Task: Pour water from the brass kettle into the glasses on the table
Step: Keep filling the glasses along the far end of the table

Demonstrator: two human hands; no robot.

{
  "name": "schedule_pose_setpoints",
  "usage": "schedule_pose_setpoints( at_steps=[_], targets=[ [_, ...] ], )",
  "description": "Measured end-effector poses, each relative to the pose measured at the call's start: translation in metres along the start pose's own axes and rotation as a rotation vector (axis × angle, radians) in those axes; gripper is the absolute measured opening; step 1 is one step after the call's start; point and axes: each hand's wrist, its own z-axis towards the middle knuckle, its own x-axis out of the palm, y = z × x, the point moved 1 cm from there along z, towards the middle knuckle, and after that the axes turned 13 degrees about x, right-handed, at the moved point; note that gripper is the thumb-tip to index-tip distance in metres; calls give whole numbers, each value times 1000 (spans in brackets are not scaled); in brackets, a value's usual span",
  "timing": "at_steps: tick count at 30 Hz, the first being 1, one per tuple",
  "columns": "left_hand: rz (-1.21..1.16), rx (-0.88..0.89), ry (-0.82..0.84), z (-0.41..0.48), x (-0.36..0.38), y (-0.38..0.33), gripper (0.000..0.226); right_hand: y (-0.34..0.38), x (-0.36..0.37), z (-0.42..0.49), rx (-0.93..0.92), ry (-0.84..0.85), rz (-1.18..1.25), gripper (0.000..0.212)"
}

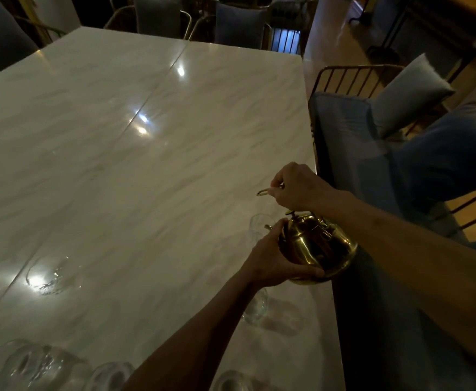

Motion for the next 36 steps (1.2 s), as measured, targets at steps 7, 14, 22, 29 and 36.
schedule_pose_setpoints(
  at_steps=[7, 14, 22, 29, 36],
  targets=[
    [-53, 6, -50, 2, 4, -3, 107, 3, 3, 9, -42, 28, -53, 17],
    [-76, 11, -25, 6, 6, -3, 105, 4, 3, 10, -55, 42, -52, 21],
    [-70, 26, 30, 3, 2, 0, 113, 9, 1, 6, -81, 76, -79, 23],
    [-87, 11, 24, 4, 2, 0, 117, 8, -1, 6, -90, 61, -82, 28],
    [-77, 15, 28, 6, 4, -2, 105, 10, -2, 6, -106, 62, -103, 28]
  ],
)
